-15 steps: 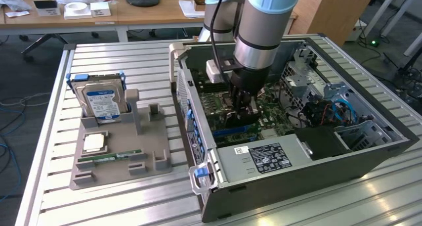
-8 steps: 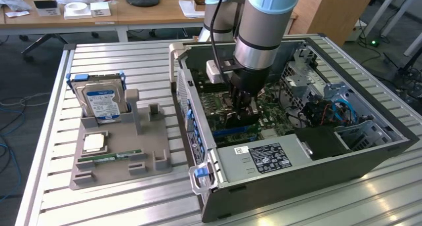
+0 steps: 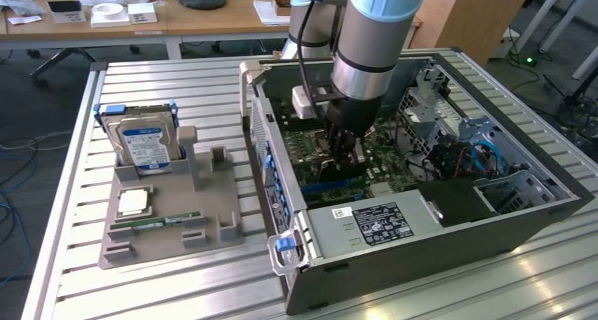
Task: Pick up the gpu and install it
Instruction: 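Insert the gpu into the slot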
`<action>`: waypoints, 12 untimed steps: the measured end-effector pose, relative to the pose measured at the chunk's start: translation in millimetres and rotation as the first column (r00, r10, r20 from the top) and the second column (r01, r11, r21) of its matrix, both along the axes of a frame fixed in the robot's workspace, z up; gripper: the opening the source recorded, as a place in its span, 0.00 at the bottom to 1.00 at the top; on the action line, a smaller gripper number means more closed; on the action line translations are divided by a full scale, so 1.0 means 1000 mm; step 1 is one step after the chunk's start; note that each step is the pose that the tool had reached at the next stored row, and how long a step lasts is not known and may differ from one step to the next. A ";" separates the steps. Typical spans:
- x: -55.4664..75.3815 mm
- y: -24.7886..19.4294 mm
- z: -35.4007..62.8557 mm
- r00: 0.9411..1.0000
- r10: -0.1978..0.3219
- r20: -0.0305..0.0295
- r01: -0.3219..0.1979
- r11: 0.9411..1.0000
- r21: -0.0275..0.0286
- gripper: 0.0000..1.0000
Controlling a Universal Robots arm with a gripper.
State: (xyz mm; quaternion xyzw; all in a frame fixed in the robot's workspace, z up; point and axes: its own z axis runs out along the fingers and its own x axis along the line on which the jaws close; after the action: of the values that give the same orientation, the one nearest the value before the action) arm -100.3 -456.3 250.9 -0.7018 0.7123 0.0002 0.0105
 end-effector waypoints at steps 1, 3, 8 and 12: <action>0.000 0.0000 -0.0003 1.000 -0.001 0.000 0.001 1.000 0.000 0.27; 0.000 0.0000 -0.0010 1.000 -0.005 0.000 0.005 1.000 0.000 0.27; 0.000 0.0000 -0.0019 1.000 -0.009 0.000 0.009 1.000 0.000 0.27; 0.000 0.0000 -0.0021 1.000 -0.012 0.000 0.012 1.000 0.000 0.27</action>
State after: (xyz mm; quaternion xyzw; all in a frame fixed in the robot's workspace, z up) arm -100.3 -456.3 248.8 -0.6974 0.7166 0.0001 0.0104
